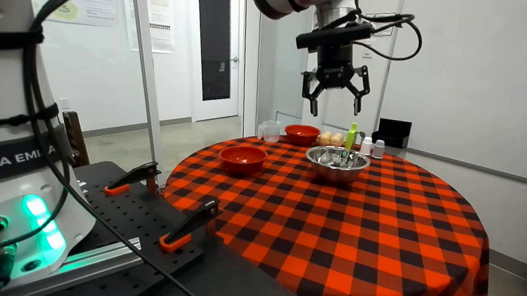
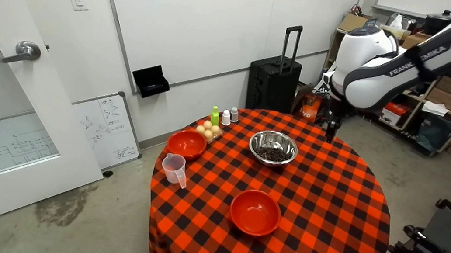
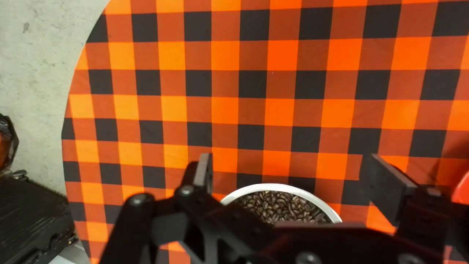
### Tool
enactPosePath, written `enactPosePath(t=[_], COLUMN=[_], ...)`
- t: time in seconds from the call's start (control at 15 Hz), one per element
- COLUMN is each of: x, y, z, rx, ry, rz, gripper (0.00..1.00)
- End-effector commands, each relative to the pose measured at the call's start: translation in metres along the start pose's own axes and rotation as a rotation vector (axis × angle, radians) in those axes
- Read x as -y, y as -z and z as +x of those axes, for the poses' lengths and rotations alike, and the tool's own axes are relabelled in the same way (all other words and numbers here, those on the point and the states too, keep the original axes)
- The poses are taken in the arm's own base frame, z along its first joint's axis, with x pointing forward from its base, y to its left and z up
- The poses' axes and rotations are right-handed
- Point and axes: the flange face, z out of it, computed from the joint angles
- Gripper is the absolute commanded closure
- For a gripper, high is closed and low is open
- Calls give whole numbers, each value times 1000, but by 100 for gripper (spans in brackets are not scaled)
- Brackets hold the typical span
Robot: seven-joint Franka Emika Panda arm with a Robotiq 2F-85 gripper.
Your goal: Pour the contents from the silver dish into the orange bowl closest to you
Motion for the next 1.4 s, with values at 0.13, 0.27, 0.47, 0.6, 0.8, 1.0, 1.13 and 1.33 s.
enactPosePath(t=[0.13,0.27,0.47,0.6,0.8,1.0,1.13,1.33], x=[-40,-55,-81,-94,-104,-106,-106,-104], y=[-61,-79,-103,-119,-143,-159,-169,-186], z=[76,93,114,126,143,158,167,174], rx=[32,28,8,1,-4,10,22,34], ry=[-57,-112,-204,-267,-355,-404,-420,-426], rz=[55,75,99,114,143,179,192,195], gripper=[0,0,0,0,0,0,0,0])
